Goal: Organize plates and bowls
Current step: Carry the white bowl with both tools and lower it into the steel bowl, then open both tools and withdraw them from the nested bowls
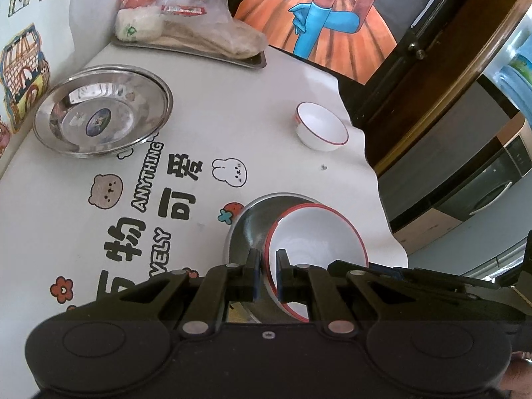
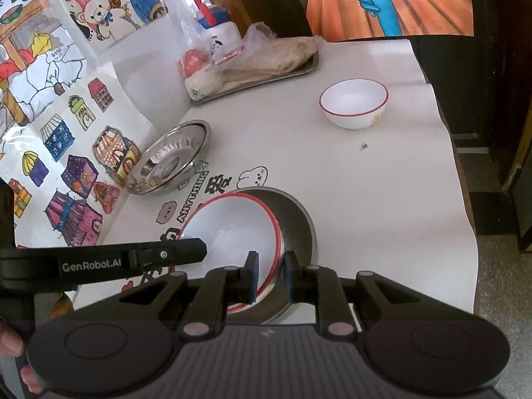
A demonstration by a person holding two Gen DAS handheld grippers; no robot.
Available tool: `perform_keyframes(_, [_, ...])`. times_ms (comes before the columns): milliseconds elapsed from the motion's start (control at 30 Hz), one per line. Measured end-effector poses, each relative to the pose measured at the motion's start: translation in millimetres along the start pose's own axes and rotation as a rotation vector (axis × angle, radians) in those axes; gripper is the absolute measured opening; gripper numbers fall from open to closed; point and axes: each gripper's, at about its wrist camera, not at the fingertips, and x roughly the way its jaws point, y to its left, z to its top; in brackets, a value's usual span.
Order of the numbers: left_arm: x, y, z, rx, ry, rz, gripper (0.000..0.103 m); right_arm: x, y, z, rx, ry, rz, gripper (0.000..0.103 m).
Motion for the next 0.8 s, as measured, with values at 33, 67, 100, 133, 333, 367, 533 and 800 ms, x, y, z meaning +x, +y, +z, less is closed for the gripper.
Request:
perform_keyframes(33, [1,0,0,-0.001,0.004,0.001,0.009,2,0,0,0.0,0.004,-0.001,0.019])
perform_keyframes(67, [3,1,0,-0.004,0.008,0.004,0.009,3,0,0,-0.001,0.007,-0.002,0.019])
perform_keyframes(100, [4,1,1,-0.005,0.009,0.007,0.009,4,0,0,-0.004,0.009,-0.005,0.019])
perform_keyframes(133, [5,1,1,-0.005,0.01,0.01,0.009,6,1,1,-0.005,0.012,-0.007,0.019])
perform_keyframes(333, [11,5,2,-0.017,0.028,0.021,0.009,10,3,3,-0.02,0.021,-0.007,0.021])
perform_keyframes(367, [11,6,2,-0.02,0.028,0.019,0.009,10,3,4,-0.023,0.023,-0.007,0.022])
perform_keyframes(533, [11,6,4,-0.023,0.032,0.018,0.009,12,8,3,-0.048,0.025,-0.016,0.025])
perform_keyframes(800, [11,7,3,-0.028,0.033,0.011,0.009,10,10,2,-0.065,0.023,-0.022,0.027])
